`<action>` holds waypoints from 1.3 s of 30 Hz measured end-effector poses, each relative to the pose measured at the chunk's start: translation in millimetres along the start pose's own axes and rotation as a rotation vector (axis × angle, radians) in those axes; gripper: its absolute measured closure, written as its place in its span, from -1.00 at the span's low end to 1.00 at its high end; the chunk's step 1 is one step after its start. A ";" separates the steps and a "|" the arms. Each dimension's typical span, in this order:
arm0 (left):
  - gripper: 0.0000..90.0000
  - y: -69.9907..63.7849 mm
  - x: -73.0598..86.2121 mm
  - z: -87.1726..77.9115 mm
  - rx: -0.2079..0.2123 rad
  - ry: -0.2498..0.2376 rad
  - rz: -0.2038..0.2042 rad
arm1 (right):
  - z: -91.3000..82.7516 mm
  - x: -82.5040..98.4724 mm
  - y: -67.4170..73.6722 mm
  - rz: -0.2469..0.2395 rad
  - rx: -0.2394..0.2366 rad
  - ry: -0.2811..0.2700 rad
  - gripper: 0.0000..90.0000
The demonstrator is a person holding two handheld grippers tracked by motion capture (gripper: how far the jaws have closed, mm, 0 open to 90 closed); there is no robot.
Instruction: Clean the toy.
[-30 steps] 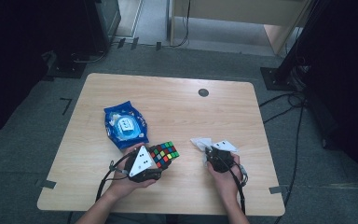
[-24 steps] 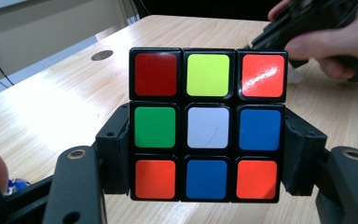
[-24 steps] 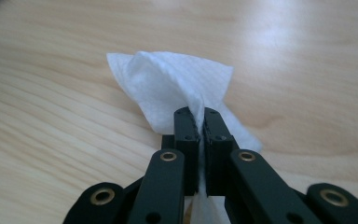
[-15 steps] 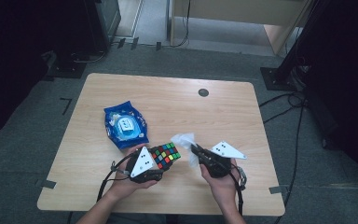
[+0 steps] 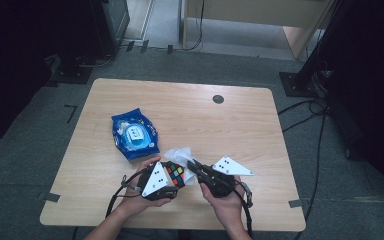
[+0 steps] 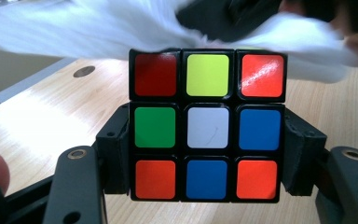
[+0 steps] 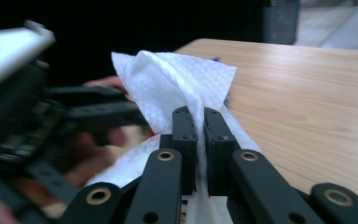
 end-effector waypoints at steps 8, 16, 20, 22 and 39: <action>-0.24 6.6 -0.5 -2.5 -0.010 -0.006 -0.015 | -1.1 22.6 -43.2 0.070 0.144 0.109 0.94; -0.24 2.2 5.1 3.1 -0.002 0.025 -0.015 | -8.0 -9.2 4.6 -0.008 0.012 0.003 0.94; -0.24 0.0 3.0 2.8 -0.003 0.017 -0.010 | -3.4 -7.9 22.3 -0.038 -0.044 0.008 0.93; -0.24 1.0 2.7 1.5 -0.003 0.012 -0.008 | -1.2 -3.4 18.4 -0.030 -0.031 0.003 0.93; -0.24 14.0 3.3 -4.4 -0.030 0.001 -0.030 | -24.4 28.2 -101.5 -0.009 0.395 0.150 0.92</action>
Point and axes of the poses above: each handheld gripper's, and its own axes: z roughly forward along the jaws, x roughly out of its underside, y roughly to its left, the point moved 5 cm from there along z, roughly forward along the jaws, and after that the axes turned 8 degrees about -y, right-handed, at the moved point
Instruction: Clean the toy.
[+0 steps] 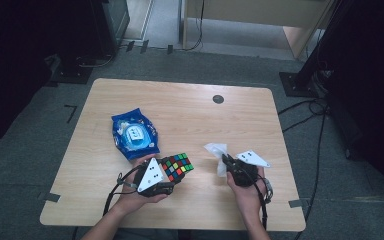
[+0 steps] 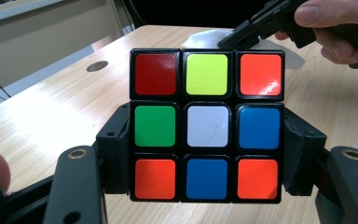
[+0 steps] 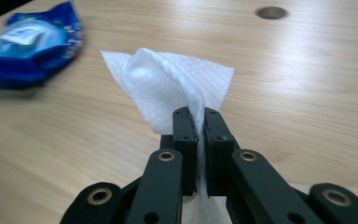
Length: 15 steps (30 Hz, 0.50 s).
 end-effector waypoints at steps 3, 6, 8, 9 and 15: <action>-0.24 0.7 0.7 0.2 -0.005 0.004 -0.001 | 2.5 4.4 -9.8 0.006 0.032 0.015 0.88; -0.24 1.0 1.6 0.8 -0.009 0.009 -0.001 | 4.2 6.0 -13.7 0.002 0.060 0.011 0.64; -0.24 1.5 2.2 1.0 -0.012 0.011 -0.005 | 2.7 3.0 -13.2 0.010 0.053 -0.011 0.46; -0.24 1.6 2.3 0.9 -0.011 0.012 -0.005 | 1.6 0.6 -12.1 0.014 0.048 -0.024 0.38; -0.24 1.1 1.9 1.2 -0.010 0.009 -0.006 | -6.1 -16.0 13.3 0.068 -0.070 -0.067 0.14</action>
Point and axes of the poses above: each handheld gripper's, and its own axes: z roughly forward along the jaws, x roughly out of its underside, y roughly to its left, the point moved 5 cm from there along z, roughly forward along the jaws, and after that the axes turned 8 degrees about -y, right-handed, at the moved point
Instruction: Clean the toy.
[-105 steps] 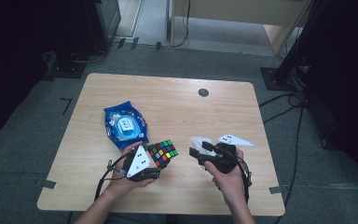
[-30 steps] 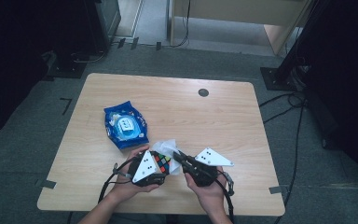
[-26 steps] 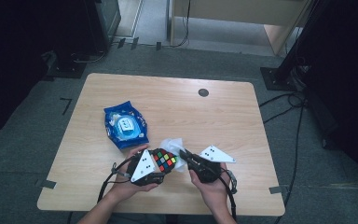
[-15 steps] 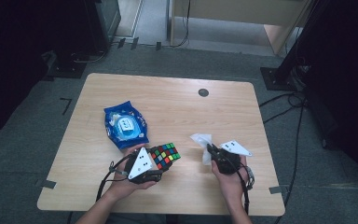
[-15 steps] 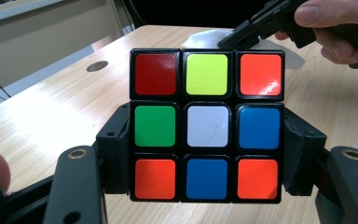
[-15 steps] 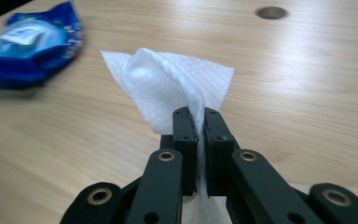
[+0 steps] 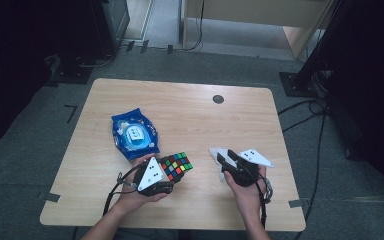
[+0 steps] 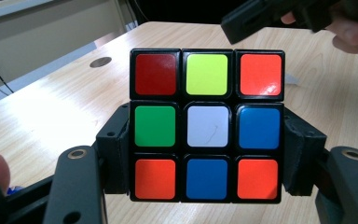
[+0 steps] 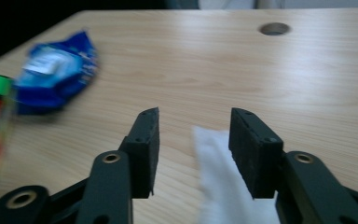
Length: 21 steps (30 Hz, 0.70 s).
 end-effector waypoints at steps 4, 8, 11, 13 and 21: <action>-0.24 -1.1 -0.7 0.5 0.001 -0.003 0.004 | -4.5 -12.1 35.5 0.052 -0.138 -0.029 -0.05; -0.24 -3.4 -0.8 1.9 0.004 -0.002 0.005 | -9.4 -20.2 67.0 0.103 -0.250 -0.036 -0.22; -0.24 -6.6 -2.2 2.8 0.011 -0.006 0.009 | -9.6 -20.4 84.9 0.202 -0.319 -0.013 -0.40; -0.24 -10.0 -3.6 3.6 0.014 -0.012 0.011 | -6.3 -15.9 92.9 0.224 -0.334 0.021 -0.51; -0.24 -16.4 -5.7 5.1 0.027 -0.016 0.028 | 6.6 2.7 99.5 0.250 -0.287 0.102 -0.40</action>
Point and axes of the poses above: each handheld gripper's, and its own axes: z roughly forward along the jaws, x roughly out of its underside, y roughly to its left, the point moved 5 cm from there along z, roughly forward along the jaws, and after that the axes turned 8 degrees about -y, right-handed, at the moved point
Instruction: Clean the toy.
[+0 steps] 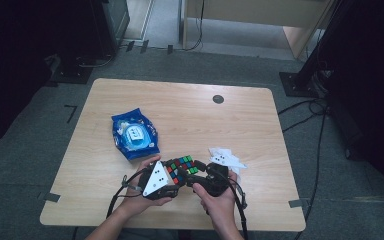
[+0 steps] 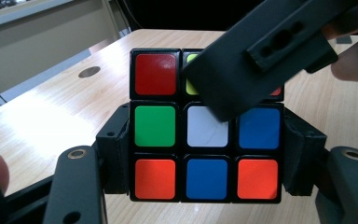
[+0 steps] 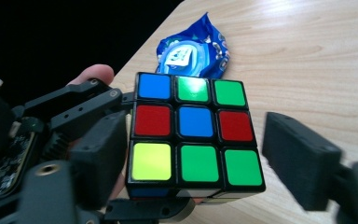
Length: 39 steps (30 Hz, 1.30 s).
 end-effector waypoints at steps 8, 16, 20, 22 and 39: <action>-0.24 -2.0 1.3 1.5 0.018 -0.007 -0.016 | -1.5 1.0 -1.1 0.052 -0.021 0.009 -0.24; -0.42 -0.6 3.2 -1.3 0.091 -0.010 -0.033 | -8.9 -6.9 -8.7 0.029 0.024 -0.013 -0.23; -0.47 4.5 11.3 -0.8 0.095 0.025 -0.011 | -20.4 -21.1 -19.2 0.035 0.032 -0.047 -0.23; -0.46 7.8 17.2 0.4 0.084 0.051 -0.007 | -25.2 -26.0 -20.8 0.027 0.032 -0.057 -0.23; -0.46 1.0 3.5 -2.3 0.049 -0.016 0.041 | -16.7 -18.4 -7.2 0.023 -0.045 0.036 -0.24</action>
Point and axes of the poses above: each handheld gripper's, and its own axes: z roughly forward along the jaws, x roughly out of its underside, y roughly to its left, the point moved 5 cm from there along z, roughly forward along the jaws, and after that the axes turned 8 degrees about -y, right-handed, at the moved point
